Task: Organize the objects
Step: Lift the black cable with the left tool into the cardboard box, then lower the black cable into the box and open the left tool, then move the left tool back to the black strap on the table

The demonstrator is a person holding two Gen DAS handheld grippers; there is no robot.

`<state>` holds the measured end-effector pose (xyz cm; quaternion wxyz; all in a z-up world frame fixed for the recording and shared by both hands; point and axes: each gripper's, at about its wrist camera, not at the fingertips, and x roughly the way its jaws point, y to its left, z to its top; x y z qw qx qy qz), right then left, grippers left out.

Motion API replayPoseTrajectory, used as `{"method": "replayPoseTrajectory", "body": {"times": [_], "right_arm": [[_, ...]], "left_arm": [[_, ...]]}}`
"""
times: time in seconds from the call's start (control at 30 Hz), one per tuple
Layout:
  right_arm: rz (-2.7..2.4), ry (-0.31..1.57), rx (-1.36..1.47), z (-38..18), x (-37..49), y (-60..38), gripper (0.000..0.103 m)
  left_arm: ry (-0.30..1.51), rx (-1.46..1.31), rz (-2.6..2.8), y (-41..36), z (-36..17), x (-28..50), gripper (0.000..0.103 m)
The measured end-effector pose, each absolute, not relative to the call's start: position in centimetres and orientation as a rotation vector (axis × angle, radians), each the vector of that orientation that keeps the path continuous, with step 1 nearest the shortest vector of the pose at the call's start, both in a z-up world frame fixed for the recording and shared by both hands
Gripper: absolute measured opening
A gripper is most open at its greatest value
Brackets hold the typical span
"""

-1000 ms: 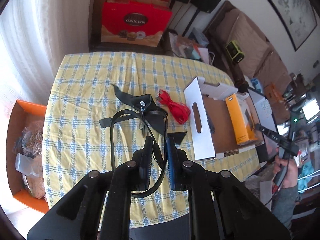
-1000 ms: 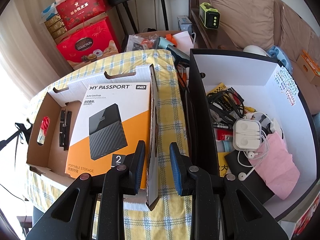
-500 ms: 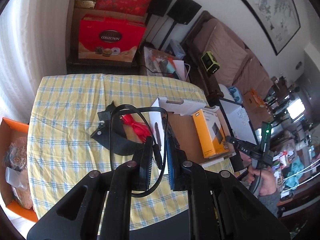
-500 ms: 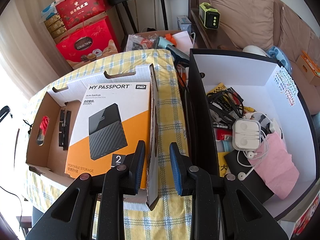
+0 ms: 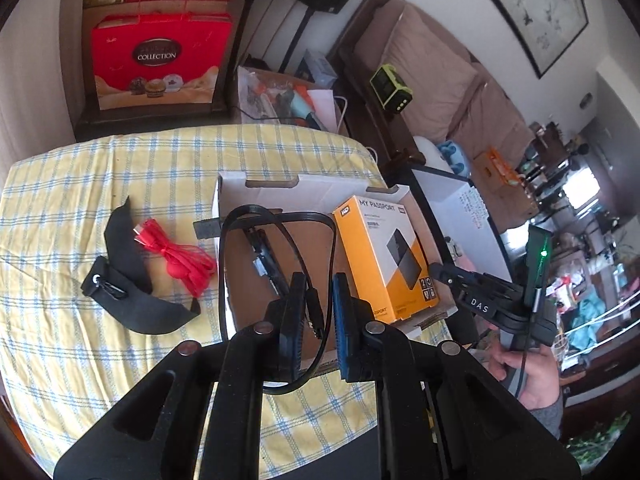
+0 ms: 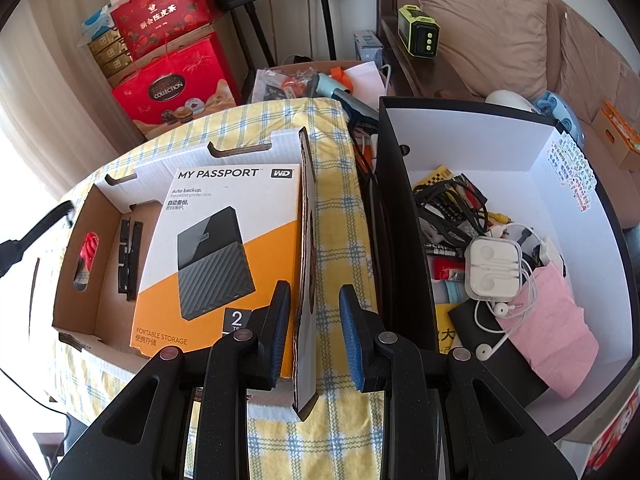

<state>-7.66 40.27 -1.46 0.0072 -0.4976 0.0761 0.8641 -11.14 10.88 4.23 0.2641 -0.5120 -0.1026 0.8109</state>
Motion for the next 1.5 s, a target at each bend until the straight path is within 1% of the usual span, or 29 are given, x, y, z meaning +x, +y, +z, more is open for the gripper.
{"method": "replayPoseTrajectory", "body": {"times": [0.37,0.43,0.53,0.57,0.6,0.63,0.7,0.77,0.8,1.03,1.17,1.23,1.27,1.5], "right_arm": [[2.702,0.238,-1.556,-1.5,-7.7,40.3,0.025],[2.702,0.239,-1.555,-1.5,-7.6,40.3,0.025],[2.701,0.238,-1.555,-1.5,-7.6,40.3,0.025],[2.702,0.24,-1.555,-1.5,-7.6,40.3,0.025],[2.702,0.239,-1.556,-1.5,-7.6,40.3,0.025],[2.702,0.239,-1.556,-1.5,-7.6,40.3,0.025],[2.702,0.241,-1.555,-1.5,-7.6,40.3,0.025],[2.702,0.239,-1.555,-1.5,-7.6,40.3,0.025],[2.702,0.239,-1.555,-1.5,-7.6,40.3,0.025],[2.703,0.242,-1.556,-1.5,-7.6,40.3,0.025],[2.702,0.236,-1.557,-1.5,-7.6,40.2,0.025],[2.702,0.235,-1.557,-1.5,-7.6,40.2,0.025],[2.702,0.236,-1.556,-1.5,-7.6,40.2,0.025],[2.702,0.237,-1.556,-1.5,-7.6,40.2,0.026]], "left_arm": [[-0.229,-1.435,2.216,15.8,1.2,-12.6,0.013],[-0.249,-1.449,2.219,16.2,0.6,-12.9,0.015],[-0.3,-1.459,2.186,16.3,-0.3,-13.2,0.017],[-0.303,-1.462,2.18,16.4,-0.4,-13.2,0.019],[-0.303,-1.46,2.17,16.5,-0.4,-13.1,0.026],[-0.304,-1.448,2.157,16.5,-0.3,-12.9,0.037],[-0.296,-1.425,2.168,16.5,0.4,-12.5,0.043],[-0.284,-1.405,2.181,16.2,1.2,-12.2,0.044],[-0.284,-1.394,2.184,16.0,1.7,-12.1,0.046],[-0.275,-1.318,2.267,12.5,5.1,-11.3,0.069],[-0.255,-1.354,2.32,10.0,5.3,-11.7,0.072],[-0.263,-1.383,2.345,8.5,4.8,-12.0,0.078],[-0.271,-1.397,2.358,7.7,4.5,-12.1,0.079],[-0.351,-1.501,2.395,2.0,1.9,-13.0,0.08]]}}
